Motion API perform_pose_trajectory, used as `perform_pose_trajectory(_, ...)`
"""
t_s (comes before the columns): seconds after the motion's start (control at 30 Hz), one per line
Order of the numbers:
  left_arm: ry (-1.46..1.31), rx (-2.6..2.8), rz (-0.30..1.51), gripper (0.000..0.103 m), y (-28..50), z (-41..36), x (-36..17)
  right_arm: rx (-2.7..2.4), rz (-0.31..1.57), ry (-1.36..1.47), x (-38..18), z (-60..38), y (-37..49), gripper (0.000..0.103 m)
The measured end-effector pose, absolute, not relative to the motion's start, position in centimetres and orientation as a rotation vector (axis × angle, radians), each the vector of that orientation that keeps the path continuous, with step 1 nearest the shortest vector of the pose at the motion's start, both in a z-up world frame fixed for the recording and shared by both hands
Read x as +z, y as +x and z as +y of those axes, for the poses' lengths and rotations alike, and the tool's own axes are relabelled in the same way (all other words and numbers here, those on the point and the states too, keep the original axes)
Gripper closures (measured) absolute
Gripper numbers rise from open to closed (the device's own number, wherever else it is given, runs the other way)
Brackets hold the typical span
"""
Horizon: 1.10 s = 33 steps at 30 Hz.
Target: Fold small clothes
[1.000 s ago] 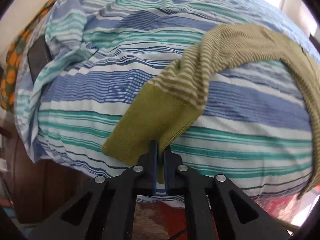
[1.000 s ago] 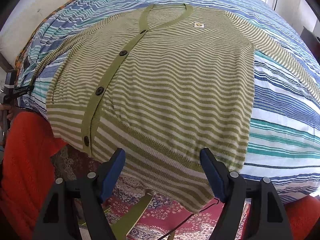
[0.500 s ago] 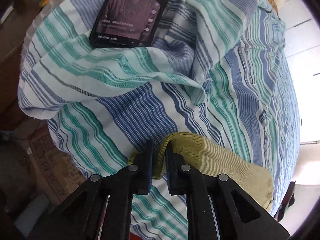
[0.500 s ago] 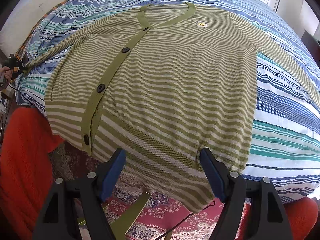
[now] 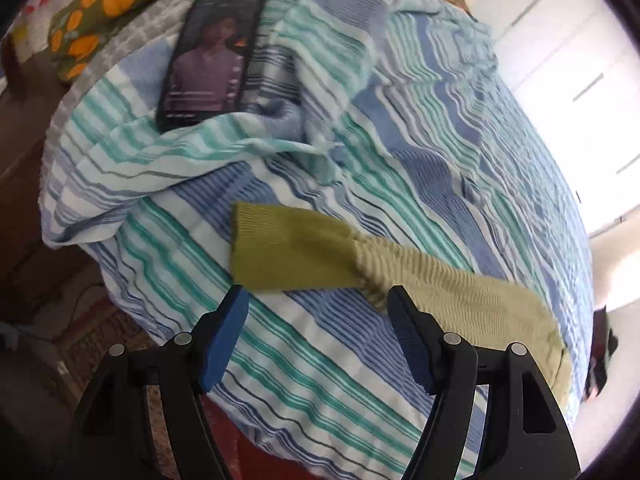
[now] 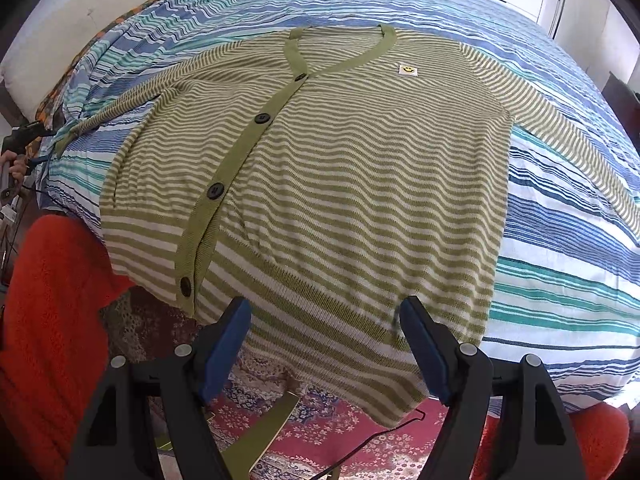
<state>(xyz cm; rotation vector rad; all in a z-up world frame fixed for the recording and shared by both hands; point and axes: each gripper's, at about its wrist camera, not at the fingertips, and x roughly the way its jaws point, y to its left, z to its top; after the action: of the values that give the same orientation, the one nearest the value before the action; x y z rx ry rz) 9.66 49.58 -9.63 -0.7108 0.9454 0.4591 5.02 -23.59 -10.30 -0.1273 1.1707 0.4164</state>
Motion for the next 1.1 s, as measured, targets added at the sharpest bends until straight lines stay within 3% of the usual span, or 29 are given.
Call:
perform_pose_trajectory(0.13,-0.483,0.192,0.988,0.028,16.6,40.6,-6.1,0.435,1.188,-0.106,-9.0,-24.6,5.4,0.027)
perform_pose_trajectory(0.3,-0.361,-0.178,1.047,0.018,28.2,29.3,-4.1,0.397,1.124,-0.064,-4.9,-27.7,7.9,0.027)
perform_pose_trajectory(0.53,-0.11,-0.247,1.211,0.018,41.9,19.3,-9.5,0.35,1.05,-0.056,-0.9,-31.9,12.3,0.027)
perform_pose_trajectory(0.8,0.128,-0.274,1.287,0.02,45.0,16.0,-15.6,0.318,1.053,-0.074,-0.3,-35.3,17.8,0.027)
perform_pose_trajectory(0.83,0.12,-0.282,1.301,0.024,44.9,15.9,-15.9,0.326,1.052,-0.065,-0.3,-35.6,18.8,0.027)
perform_pose_trajectory(0.87,0.106,-0.3,1.305,0.05,44.8,15.9,-15.9,0.339,1.05,-0.05,-0.2,-35.9,19.7,0.027)
perform_pose_trajectory(0.9,0.087,-0.325,1.31,0.097,44.6,15.8,-15.7,0.351,1.043,-0.036,0.0,-36.3,20.9,0.027)
perform_pose_trajectory(1.1,0.301,-0.013,1.096,0.102,43.0,12.3,-11.5,0.351,1.005,-0.029,1.0,-37.6,30.2,0.027)
